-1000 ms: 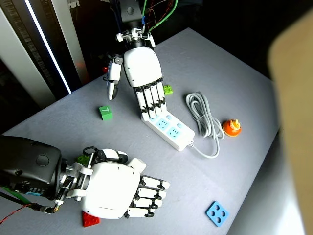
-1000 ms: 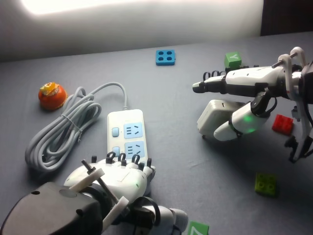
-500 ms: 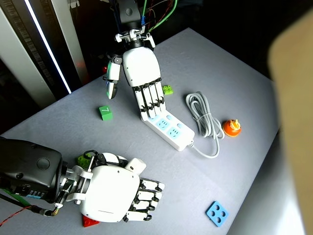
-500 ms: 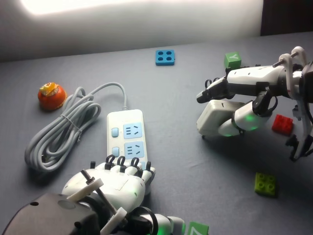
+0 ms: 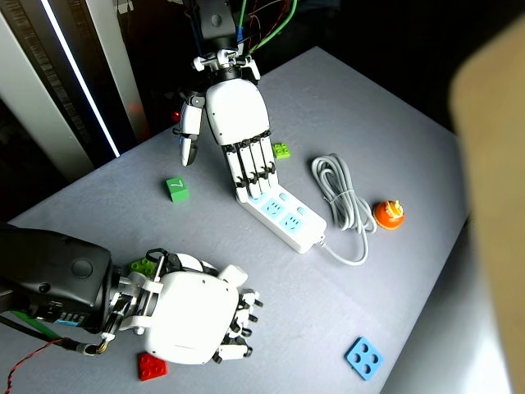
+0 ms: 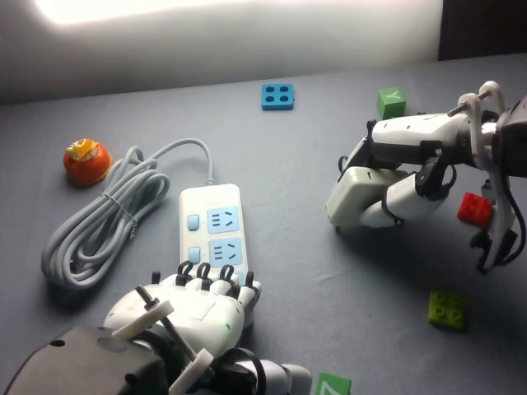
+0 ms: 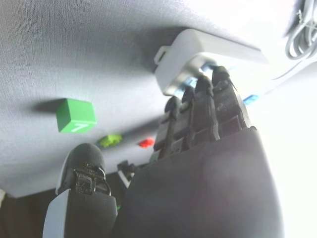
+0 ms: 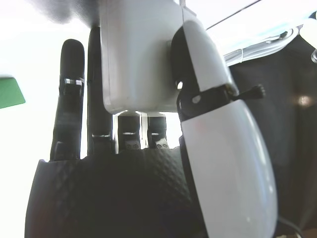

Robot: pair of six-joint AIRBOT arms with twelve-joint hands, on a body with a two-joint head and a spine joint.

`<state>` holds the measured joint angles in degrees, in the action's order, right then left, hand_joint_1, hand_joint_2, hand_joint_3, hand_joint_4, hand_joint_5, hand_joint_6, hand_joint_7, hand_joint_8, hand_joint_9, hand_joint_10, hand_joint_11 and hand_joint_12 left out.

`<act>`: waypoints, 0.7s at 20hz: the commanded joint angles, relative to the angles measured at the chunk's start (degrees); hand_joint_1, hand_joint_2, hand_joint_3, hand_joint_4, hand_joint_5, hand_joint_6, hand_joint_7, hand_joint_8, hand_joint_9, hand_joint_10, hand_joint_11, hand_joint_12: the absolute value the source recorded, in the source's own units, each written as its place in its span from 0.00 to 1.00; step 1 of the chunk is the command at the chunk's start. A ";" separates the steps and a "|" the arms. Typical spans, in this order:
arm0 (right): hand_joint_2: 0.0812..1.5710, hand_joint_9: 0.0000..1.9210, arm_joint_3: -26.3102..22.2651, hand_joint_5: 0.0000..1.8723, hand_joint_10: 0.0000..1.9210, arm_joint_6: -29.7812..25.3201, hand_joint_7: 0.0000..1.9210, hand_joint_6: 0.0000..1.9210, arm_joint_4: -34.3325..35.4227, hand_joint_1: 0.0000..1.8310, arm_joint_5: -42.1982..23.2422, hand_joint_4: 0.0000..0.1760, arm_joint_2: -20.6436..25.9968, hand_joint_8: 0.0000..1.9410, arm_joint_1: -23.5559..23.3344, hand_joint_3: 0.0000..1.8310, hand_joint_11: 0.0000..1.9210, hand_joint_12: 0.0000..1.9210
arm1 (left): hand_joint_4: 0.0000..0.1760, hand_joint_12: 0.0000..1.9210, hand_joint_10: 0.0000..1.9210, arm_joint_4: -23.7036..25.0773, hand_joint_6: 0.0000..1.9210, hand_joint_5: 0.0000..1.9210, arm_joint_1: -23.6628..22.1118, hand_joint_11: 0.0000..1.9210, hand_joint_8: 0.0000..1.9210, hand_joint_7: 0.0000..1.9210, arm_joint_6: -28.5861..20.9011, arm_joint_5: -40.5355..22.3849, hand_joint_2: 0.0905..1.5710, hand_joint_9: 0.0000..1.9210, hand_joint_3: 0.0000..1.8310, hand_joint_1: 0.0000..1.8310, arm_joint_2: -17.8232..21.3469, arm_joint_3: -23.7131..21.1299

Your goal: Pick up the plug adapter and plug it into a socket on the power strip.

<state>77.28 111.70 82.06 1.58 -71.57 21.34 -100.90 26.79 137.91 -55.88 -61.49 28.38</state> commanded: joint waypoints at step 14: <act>0.73 0.39 -8.22 0.46 0.66 19.47 0.47 0.52 0.74 0.67 -5.34 0.00 6.09 0.68 -8.34 0.00 0.31 0.88 | 0.00 0.01 0.01 1.64 0.00 0.01 0.24 0.03 0.00 0.01 -0.21 -0.01 0.76 0.02 0.00 0.00 0.39 -0.27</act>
<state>68.38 131.76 82.61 -2.17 -65.49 13.85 -100.66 27.31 137.86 -55.75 -61.25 28.10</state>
